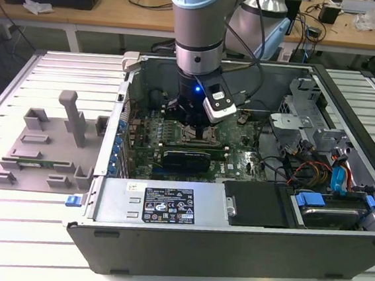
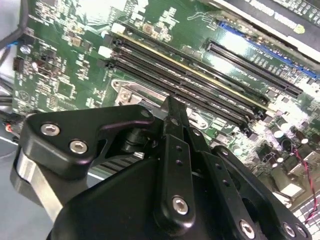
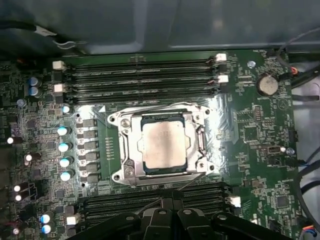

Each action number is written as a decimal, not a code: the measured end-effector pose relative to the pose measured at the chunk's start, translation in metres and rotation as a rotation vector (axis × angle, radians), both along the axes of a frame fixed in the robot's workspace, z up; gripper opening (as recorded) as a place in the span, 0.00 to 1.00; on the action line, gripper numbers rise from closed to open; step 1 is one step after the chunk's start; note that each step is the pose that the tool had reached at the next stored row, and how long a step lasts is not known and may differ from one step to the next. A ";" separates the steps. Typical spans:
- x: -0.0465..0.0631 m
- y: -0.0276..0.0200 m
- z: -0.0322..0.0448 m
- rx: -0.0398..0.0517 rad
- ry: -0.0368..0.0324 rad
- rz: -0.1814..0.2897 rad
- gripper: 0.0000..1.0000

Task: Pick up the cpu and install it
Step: 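Install the second cpu locking lever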

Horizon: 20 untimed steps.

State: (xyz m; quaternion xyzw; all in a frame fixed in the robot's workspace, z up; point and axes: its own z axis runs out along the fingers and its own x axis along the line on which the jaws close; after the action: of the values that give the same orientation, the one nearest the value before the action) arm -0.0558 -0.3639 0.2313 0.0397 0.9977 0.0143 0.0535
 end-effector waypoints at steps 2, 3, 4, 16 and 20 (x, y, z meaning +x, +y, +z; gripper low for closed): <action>-0.002 0.0000 -0.0014 0.0001 0.0000 0.004 0.11; -0.003 -0.0001 -0.0020 0.0000 0.0001 0.005 0.11; -0.004 -0.0001 -0.0024 0.0001 0.0000 0.005 0.11; -0.012 -0.0017 -0.0130 0.0060 0.0001 0.013 0.11; -0.017 -0.0017 -0.0152 0.0060 -0.0001 0.014 0.11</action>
State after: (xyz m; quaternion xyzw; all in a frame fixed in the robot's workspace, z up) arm -0.0733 -0.3657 0.2161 0.0331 0.9979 0.0177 0.0534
